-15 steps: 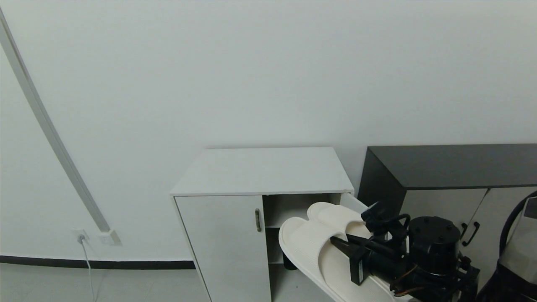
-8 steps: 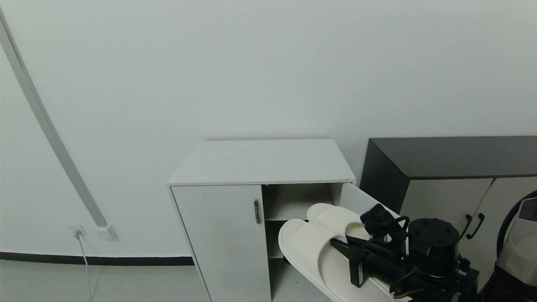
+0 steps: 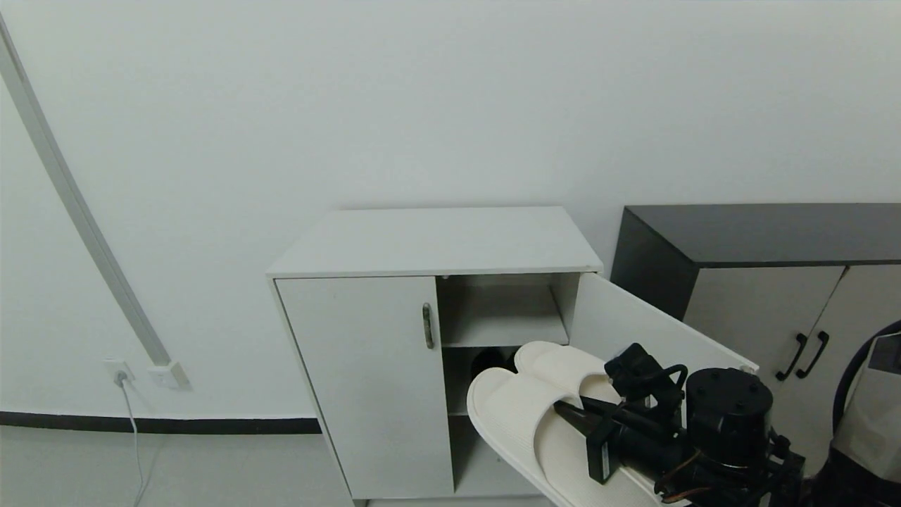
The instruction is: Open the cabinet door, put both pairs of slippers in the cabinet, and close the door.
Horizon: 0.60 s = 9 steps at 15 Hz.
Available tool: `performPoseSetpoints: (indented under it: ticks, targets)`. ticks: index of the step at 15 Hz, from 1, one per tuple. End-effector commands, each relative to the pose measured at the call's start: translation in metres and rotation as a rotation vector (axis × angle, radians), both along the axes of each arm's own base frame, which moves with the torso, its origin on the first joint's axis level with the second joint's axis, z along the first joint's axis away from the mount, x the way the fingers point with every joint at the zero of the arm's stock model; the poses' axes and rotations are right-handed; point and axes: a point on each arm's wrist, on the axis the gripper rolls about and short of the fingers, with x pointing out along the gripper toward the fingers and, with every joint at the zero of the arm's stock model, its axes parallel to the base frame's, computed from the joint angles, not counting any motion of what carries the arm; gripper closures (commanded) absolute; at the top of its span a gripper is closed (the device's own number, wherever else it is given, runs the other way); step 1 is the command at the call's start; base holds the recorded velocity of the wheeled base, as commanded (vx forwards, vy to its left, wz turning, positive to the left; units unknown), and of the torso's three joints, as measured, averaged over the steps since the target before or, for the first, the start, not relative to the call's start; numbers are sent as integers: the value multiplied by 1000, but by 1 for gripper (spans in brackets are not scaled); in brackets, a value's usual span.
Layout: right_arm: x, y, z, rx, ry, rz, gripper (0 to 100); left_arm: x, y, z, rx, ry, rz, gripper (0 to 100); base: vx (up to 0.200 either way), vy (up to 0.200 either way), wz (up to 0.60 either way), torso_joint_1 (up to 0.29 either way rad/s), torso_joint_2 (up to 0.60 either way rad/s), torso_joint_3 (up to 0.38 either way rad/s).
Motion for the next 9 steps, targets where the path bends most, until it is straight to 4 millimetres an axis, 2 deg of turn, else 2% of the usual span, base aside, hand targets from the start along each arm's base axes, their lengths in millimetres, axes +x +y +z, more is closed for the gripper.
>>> performPoseSetpoints:
  ticks: [1,9]
  targets:
    - [-1,0,-1,-2,3,2,100,0,0,0,-1,0,0,100,0,0,0,-222,544,325]
    - [0,1,-2,4,-8,4,100,0,0,0,-1,0,0,100,0,0,0,-179,509,321]
